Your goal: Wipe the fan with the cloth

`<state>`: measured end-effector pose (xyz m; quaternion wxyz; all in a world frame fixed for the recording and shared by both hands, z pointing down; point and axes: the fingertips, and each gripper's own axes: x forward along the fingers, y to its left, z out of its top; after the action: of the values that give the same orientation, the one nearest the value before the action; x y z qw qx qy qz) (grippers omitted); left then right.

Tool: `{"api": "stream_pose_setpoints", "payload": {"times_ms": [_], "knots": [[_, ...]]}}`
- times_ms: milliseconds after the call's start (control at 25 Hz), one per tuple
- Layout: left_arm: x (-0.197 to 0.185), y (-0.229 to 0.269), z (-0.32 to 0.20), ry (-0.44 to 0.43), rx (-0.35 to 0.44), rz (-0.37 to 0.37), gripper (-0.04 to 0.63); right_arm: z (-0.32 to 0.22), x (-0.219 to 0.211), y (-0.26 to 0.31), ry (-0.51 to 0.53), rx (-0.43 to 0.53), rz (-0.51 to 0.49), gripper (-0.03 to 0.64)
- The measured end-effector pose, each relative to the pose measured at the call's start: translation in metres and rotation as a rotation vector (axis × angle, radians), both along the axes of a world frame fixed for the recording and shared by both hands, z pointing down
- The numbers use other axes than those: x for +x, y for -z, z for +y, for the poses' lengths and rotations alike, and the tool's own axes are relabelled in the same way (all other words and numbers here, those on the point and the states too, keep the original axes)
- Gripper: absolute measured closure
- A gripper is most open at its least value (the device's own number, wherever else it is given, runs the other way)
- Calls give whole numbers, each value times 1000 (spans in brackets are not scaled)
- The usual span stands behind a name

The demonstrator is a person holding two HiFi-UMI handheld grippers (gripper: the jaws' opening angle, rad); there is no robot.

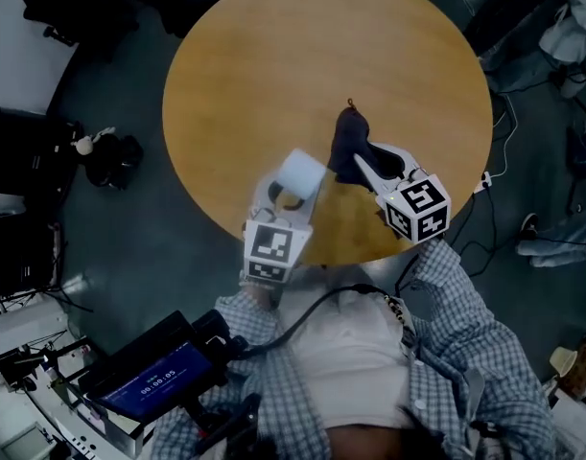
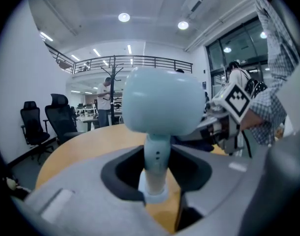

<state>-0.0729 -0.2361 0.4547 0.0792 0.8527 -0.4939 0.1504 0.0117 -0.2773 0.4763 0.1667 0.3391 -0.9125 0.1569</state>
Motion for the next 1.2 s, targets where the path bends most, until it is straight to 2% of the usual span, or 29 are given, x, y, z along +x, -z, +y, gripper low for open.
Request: {"api": "stream_pose_setpoints", "payload": {"times_ms": [120, 200, 440, 520, 640, 760, 880, 1000, 1200], "knots": [[-1, 23, 4, -3, 31, -12, 451, 9, -13, 81, 25, 108, -137, 525], [2, 29, 6, -18, 42, -37, 451, 13, -18, 121, 41, 183, -186, 525], [13, 27, 5, -58, 44, -148, 451, 39, -51, 200, 232, 423, -160, 524], [15, 25, 3, -66, 35, -159, 451, 60, -63, 225, 303, 458, -201, 523], [10, 31, -5, -29, 36, -105, 451, 88, -75, 246, 397, 473, -267, 523], [2, 46, -12, 10, 49, 9, 451, 103, -79, 242, 454, 474, -232, 523], [-2, 66, -16, 18, 83, 105, 451, 89, -69, 221, 397, 424, -197, 523], [-3, 79, -17, 11, 113, 123, 452, 65, -56, 194, 332, 378, -205, 524], [7, 101, -15, -16, 128, 194, 452, 37, -40, 143, 263, 281, -209, 525]]}}
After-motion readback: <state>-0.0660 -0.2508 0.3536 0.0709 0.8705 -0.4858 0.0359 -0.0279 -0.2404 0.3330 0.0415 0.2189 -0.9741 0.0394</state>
